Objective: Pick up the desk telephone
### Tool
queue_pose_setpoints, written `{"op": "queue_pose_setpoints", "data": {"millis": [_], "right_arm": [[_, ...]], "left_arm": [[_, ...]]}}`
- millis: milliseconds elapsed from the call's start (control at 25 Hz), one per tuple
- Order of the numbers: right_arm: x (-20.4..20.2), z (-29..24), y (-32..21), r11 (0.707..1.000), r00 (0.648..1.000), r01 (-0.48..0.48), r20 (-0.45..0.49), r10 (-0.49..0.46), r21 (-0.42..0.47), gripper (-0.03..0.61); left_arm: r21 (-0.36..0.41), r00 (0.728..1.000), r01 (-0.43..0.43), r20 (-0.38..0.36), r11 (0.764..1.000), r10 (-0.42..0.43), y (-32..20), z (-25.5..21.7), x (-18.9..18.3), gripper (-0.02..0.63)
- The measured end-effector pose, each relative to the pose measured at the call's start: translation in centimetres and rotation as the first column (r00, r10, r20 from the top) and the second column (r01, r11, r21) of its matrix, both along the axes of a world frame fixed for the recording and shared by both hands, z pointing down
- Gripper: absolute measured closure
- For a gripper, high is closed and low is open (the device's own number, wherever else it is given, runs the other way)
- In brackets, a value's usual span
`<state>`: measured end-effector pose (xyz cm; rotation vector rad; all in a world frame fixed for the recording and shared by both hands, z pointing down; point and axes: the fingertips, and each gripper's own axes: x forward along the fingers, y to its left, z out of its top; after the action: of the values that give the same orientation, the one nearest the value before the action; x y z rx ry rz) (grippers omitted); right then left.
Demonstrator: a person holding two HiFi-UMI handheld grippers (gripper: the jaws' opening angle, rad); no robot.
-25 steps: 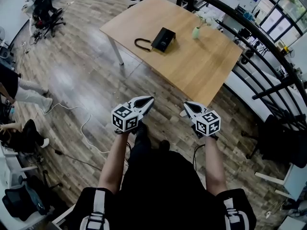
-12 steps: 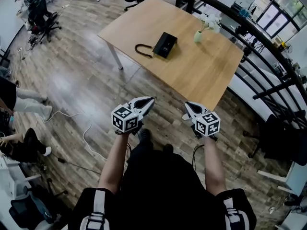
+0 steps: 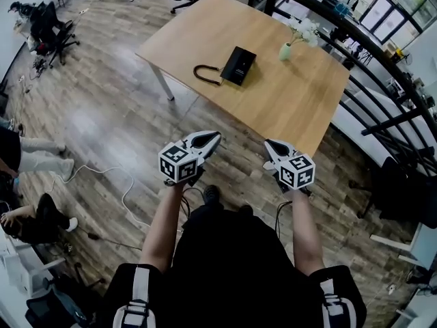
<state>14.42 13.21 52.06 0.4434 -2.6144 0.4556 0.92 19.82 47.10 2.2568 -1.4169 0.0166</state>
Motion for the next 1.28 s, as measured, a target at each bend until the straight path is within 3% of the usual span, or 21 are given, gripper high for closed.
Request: {"op": "queue_pose_setpoints", "data": {"millis": [880,1280], "right_arm": [[-7.4,2.2,-0.1,0.998,0.997,-0.065,-0.037,0.065,-0.012,0.555],[-7.6,2.4,-0.4,0.997,0.996,-0.078,-0.048,0.077,-0.021,0.554]], "left_arm": [[-0.02,0.997,-0.073,-0.007,0.997,0.073,-1.6,2.1,-8.4,0.592],[-0.039,0.997,-0.066,-0.031,0.997,0.064,-1.5,2.4,-9.0,0.592]]}}
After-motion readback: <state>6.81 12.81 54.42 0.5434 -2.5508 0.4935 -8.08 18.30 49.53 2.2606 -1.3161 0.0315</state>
